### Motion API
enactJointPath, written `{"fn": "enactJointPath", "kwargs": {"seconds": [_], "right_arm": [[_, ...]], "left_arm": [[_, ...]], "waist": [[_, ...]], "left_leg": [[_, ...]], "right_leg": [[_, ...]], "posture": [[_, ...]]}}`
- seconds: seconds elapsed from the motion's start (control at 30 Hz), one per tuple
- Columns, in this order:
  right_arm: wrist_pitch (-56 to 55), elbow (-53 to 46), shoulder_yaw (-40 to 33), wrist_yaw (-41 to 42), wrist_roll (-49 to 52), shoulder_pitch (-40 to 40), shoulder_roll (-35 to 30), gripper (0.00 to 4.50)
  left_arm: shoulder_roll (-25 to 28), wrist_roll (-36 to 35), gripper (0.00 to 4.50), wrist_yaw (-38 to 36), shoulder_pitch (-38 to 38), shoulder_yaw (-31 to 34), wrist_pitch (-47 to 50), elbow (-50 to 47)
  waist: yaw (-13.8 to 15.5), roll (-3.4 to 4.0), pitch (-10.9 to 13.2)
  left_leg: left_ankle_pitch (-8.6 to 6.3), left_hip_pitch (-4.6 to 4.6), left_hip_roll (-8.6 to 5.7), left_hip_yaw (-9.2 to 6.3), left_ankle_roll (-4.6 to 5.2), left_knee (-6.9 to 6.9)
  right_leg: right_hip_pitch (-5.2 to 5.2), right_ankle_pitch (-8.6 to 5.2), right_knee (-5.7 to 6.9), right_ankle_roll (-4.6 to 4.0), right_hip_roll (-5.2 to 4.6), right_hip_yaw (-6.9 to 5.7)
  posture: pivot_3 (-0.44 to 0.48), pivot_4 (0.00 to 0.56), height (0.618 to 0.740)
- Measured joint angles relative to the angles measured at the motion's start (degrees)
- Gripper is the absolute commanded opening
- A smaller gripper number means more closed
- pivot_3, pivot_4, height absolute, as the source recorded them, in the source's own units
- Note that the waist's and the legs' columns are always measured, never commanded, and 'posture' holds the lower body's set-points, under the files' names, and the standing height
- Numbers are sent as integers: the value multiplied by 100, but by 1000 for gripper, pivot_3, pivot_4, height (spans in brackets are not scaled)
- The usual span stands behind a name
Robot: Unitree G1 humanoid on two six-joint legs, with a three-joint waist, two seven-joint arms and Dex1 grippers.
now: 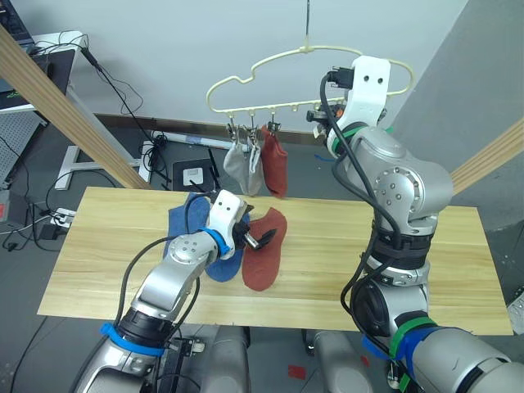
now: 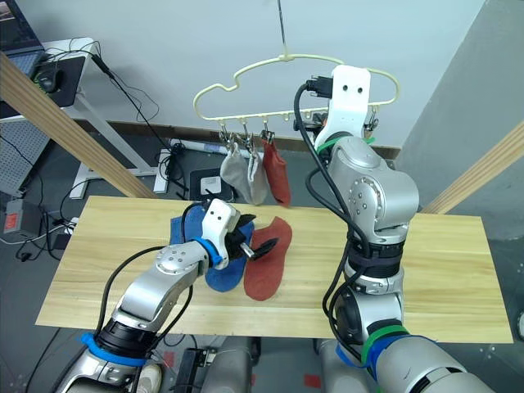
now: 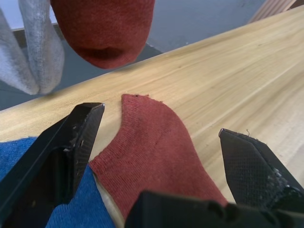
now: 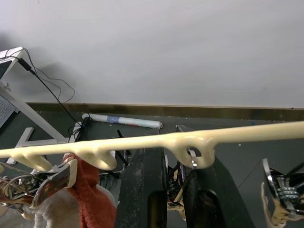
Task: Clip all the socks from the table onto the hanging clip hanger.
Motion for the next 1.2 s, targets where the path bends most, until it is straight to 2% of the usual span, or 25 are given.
{"fn": "enactJointPath", "kwargs": {"seconds": [0.4,0.53,0.7,0.73,1.07,1.13,1.2], "right_arm": [[1,1,-25,1,0,-11,-15,55],[1,0,-24,0,0,-14,-12,55],[2,0,-26,-3,-1,-15,-14,55],[2,0,-26,-4,-1,-15,-14,55],[4,0,-26,-10,-1,-15,8,55],[5,0,-27,-11,-1,-15,15,55],[5,-1,-27,-12,-1,-15,17,55]], "left_arm": [[-536,792,4460,-115,-622,-334,-404,1493],[-606,997,4460,-146,-939,-449,-80,1833],[-604,1057,4460,-349,-1090,-454,273,1816],[-604,1072,4068,-367,-1091,-455,336,1787],[-582,1182,1183,-594,-978,-467,490,1588],[-586,1187,474,-621,-976,-471,496,1588],[-591,1189,57,-653,-975,-483,498,1588]], "waist": [[-4,0,0],[-8,-1,0],[-10,-2,-1],[-10,-2,-2],[-9,-2,-3],[-9,-2,-3],[-10,-2,-3]], "left_leg": [[0,-5,-3,-1,0,7],[0,-5,-2,-4,0,7],[0,-4,-2,-4,0,8],[0,-4,-2,-4,0,8],[0,-3,-2,-4,0,14],[0,-3,-2,-4,0,15],[0,-4,-2,-4,0,15]], "right_leg": [[0,1,3,0,0,0],[1,1,4,0,1,-3],[1,1,6,0,1,-3],[1,1,6,0,0,-3],[3,2,8,0,0,-2],[3,2,9,0,0,-2],[3,2,9,0,0,-2]], "posture": [[12,362,740],[2,361,740],[3,361,740],[4,360,740],[1,355,740],[-2,354,740],[-2,354,740]]}}
